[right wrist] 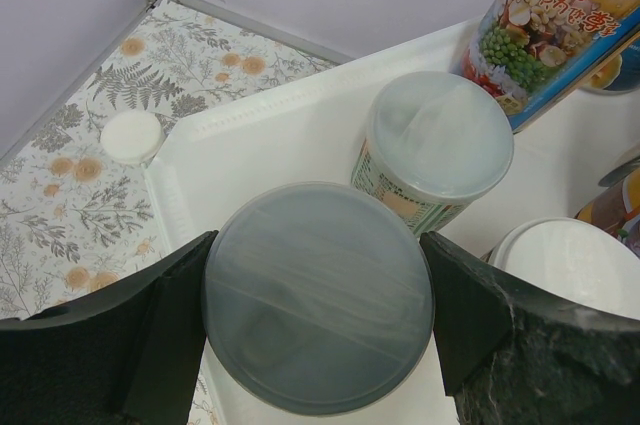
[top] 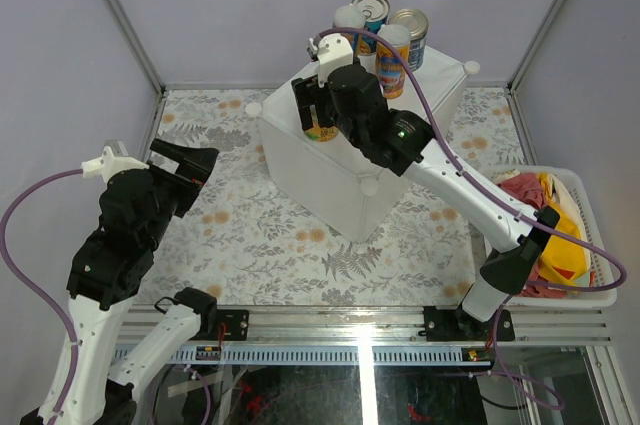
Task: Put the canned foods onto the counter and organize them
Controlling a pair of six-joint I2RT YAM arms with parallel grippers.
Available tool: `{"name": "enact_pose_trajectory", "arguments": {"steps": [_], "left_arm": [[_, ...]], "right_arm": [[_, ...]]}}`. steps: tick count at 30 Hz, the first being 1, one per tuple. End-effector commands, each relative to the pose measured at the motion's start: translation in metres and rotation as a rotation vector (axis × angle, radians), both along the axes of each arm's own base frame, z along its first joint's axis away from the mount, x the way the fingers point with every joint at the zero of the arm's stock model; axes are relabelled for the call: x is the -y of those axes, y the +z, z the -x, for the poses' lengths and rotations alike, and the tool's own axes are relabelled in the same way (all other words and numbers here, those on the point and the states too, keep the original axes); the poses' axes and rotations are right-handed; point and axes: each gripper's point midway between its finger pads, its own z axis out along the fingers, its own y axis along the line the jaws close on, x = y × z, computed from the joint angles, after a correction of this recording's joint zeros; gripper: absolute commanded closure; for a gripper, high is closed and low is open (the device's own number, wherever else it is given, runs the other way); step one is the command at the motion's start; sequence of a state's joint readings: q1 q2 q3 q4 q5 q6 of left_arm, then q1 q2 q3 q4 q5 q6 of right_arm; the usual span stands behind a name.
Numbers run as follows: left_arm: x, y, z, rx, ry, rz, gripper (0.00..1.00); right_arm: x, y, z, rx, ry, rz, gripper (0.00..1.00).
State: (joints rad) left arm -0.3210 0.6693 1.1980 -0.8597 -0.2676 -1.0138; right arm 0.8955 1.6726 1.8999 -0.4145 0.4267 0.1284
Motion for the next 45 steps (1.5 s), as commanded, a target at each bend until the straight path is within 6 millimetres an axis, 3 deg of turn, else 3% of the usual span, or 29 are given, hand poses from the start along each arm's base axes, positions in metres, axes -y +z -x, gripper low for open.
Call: {"name": "enact_pose_trajectory", "arguments": {"steps": [1,32,45], "left_arm": [[0.0057,0.0076,-0.0038,0.042,-0.03,-0.001,0.02],[0.0062,0.0098,-0.0058,0.045,-0.032,-0.008,0.02],[0.006,0.0101,-0.0052,0.044,-0.031,-0.006,0.02]], "right_arm": [[0.014,0.0623,0.0075,0.113,-0.01,-0.149,0.61],[0.0116,0.0619,0.0062,0.107,-0.006,-0.144,0.26],[0.0109,0.0639,0.0068,0.11,-0.001,-0.147,0.17]]}}
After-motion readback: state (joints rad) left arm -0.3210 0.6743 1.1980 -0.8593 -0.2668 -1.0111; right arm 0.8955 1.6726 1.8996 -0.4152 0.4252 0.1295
